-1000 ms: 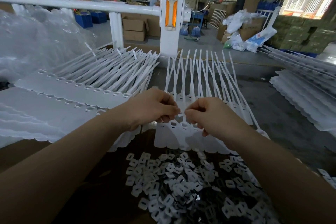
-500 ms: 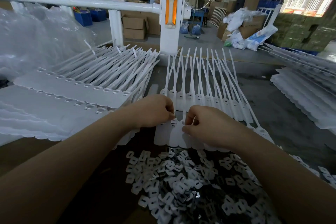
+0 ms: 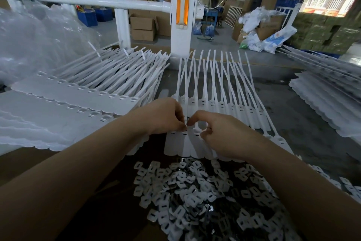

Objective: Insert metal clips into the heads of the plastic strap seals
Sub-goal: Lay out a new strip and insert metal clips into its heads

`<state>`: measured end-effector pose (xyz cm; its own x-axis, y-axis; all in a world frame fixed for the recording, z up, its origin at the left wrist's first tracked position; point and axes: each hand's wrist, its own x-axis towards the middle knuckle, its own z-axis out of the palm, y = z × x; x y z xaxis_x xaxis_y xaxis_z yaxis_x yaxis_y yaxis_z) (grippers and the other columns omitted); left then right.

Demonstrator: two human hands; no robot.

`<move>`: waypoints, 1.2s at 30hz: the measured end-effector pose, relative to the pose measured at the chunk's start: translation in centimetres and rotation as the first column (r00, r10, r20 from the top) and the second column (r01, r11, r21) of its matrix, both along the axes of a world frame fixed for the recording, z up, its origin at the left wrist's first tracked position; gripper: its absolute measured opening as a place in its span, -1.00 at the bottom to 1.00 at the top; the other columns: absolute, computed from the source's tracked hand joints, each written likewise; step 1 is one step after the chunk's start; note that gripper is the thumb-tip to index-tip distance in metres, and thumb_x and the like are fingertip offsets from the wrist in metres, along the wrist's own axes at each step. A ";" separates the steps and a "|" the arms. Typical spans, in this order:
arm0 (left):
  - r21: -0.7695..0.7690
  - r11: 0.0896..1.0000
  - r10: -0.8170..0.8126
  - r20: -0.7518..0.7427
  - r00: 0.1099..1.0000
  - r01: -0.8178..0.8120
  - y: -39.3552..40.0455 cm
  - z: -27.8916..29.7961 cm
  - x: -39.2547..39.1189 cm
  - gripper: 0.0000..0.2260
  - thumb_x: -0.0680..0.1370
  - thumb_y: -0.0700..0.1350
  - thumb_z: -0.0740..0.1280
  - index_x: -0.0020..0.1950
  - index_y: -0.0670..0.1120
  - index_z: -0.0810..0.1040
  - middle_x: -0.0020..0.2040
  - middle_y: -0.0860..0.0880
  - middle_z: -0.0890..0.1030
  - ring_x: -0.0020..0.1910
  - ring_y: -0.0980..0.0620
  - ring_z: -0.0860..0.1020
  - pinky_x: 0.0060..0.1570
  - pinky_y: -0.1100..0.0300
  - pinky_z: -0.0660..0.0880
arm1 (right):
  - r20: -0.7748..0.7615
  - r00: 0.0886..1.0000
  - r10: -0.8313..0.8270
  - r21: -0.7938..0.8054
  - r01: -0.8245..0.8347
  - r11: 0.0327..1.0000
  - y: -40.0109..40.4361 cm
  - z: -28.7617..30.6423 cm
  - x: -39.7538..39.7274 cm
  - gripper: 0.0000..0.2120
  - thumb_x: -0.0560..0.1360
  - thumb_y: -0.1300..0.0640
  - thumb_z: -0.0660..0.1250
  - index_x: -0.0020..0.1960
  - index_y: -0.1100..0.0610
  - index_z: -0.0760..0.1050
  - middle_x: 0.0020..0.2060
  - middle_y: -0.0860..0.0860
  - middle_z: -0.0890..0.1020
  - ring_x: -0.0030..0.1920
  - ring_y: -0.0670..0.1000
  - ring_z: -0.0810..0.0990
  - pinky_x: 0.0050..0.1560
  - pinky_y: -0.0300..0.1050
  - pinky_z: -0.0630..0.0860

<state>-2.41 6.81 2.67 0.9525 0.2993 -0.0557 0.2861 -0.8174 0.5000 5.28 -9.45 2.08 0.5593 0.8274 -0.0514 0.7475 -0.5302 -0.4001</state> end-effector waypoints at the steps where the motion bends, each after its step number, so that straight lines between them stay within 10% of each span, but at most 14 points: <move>1: 0.008 1.000 -0.012 0.015 1.000 0.011 0.0 0.0 -0.1 -0.92 0.47 -0.03 0.46 -0.21 0.07 0.61 -0.27 0.12 0.61 -0.28 0.24 0.56 -0.36 0.38 0.36 | 0.005 1.000 -0.006 -0.005 0.006 1.000 0.0 0.0 0.1 -0.66 0.59 0.15 0.20 0.23 -0.25 0.41 -0.22 -0.17 0.42 -0.41 -0.16 0.42 -0.48 -0.30 0.30; 5: 0.123 0.987 -0.110 0.076 0.991 0.100 -0.2 0.4 -1.1 -0.93 0.50 -0.05 0.45 -0.10 0.14 0.64 -0.21 0.19 0.61 -0.22 0.29 0.56 -0.27 0.48 0.46 | -0.008 0.999 -0.039 -0.011 0.039 0.999 0.2 -0.3 0.5 -0.66 0.58 0.17 0.21 0.27 -0.18 0.40 -0.20 -0.20 0.41 -0.33 -0.18 0.45 -0.43 -0.28 0.31; 10: 0.415 0.869 -0.267 -0.068 0.961 0.271 -0.8 1.3 -1.8 -0.76 0.60 -0.13 0.27 0.19 0.09 0.64 0.11 0.11 0.62 0.06 0.12 0.56 0.13 0.12 0.52 | -0.036 0.998 -0.042 -0.003 0.042 0.999 0.1 -0.3 0.6 -0.70 0.58 0.14 0.20 0.23 -0.19 0.41 -0.20 -0.21 0.43 -0.32 -0.11 0.56 -0.41 -0.22 0.45; 16: 0.616 0.682 -0.275 -0.283 0.919 0.394 -2.6 1.0 -1.3 -0.79 0.56 -0.14 0.24 0.16 -0.06 0.56 -0.07 0.02 0.45 -0.23 0.08 0.43 -0.26 0.18 0.37 | -0.074 0.997 -0.035 0.001 0.035 0.999 0.0 0.2 0.4 -0.72 0.56 0.14 0.23 0.19 -0.17 0.44 -0.17 -0.13 0.50 -0.30 -0.06 0.58 -0.37 -0.16 0.50; 24: 0.284 0.955 -0.112 0.069 0.991 0.088 -1.5 0.5 -1.8 -0.78 0.50 -0.18 0.28 -0.03 0.06 0.68 -0.08 0.11 0.60 -0.17 0.17 0.53 -0.16 0.29 0.45 | -0.213 0.967 0.143 0.065 -0.131 0.989 -0.8 2.0 0.4 -0.87 0.41 0.18 0.48 -0.18 -0.05 0.62 -0.27 -0.02 0.61 -0.34 -0.15 0.52 -0.27 -0.19 0.51; 36: 0.067 0.998 -0.016 0.224 0.975 0.001 -0.9 -1.1 -1.7 -0.78 0.49 -0.22 0.32 -0.18 0.09 0.64 -0.34 0.16 0.54 -0.48 0.27 0.47 -0.52 0.43 0.32 | -0.193 0.903 0.384 -0.110 -0.409 0.906 -0.4 2.3 -1.7 -0.72 0.36 -0.12 0.52 0.03 -0.17 0.58 -0.18 -0.20 0.62 -0.19 -0.27 0.56 -0.27 -0.40 0.48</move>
